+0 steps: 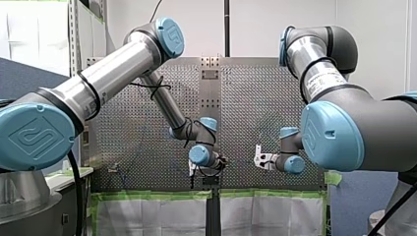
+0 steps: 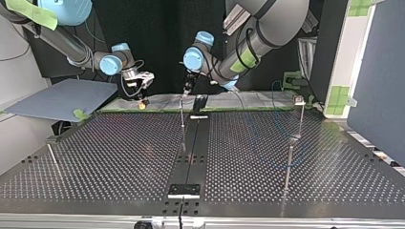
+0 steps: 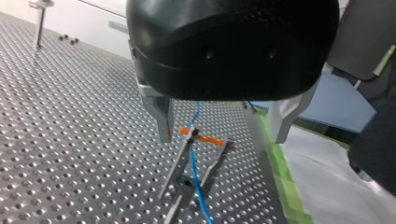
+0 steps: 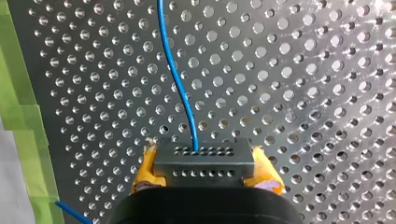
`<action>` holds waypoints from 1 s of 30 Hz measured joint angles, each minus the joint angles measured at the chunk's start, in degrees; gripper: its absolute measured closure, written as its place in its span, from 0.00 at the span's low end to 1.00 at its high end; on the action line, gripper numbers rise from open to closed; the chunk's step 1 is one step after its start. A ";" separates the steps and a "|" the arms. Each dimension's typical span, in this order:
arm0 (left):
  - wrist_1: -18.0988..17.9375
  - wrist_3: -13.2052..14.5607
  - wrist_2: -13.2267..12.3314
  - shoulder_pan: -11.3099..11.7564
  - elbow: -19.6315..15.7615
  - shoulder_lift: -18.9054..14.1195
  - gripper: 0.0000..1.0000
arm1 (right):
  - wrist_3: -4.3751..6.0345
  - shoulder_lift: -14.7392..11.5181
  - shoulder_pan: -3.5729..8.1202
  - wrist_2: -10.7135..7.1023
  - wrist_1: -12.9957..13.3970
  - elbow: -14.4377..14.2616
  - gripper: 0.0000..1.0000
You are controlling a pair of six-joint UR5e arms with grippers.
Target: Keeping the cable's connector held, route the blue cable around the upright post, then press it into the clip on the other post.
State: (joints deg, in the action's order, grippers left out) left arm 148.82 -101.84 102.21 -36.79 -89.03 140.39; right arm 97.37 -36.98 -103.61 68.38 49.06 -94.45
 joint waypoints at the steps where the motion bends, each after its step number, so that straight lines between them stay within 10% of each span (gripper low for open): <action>1: 0.45 0.10 0.12 -0.04 0.00 0.00 0.00 | 0.01 0.00 0.01 0.00 -0.02 0.00 1.00; 14: 5.25 0.93 2.44 -1.02 -0.53 -0.69 0.00 | 0.10 0.01 0.04 0.00 -0.29 -0.01 1.00; 30: 0.65 -0.26 4.11 -2.26 -7.65 -7.84 0.00 | 0.12 -0.01 0.02 0.00 -0.36 -0.01 1.00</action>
State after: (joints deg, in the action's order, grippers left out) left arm 149.47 -102.10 106.32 -39.05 -96.68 132.54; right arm 97.49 -36.99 -103.60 68.39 48.70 -94.46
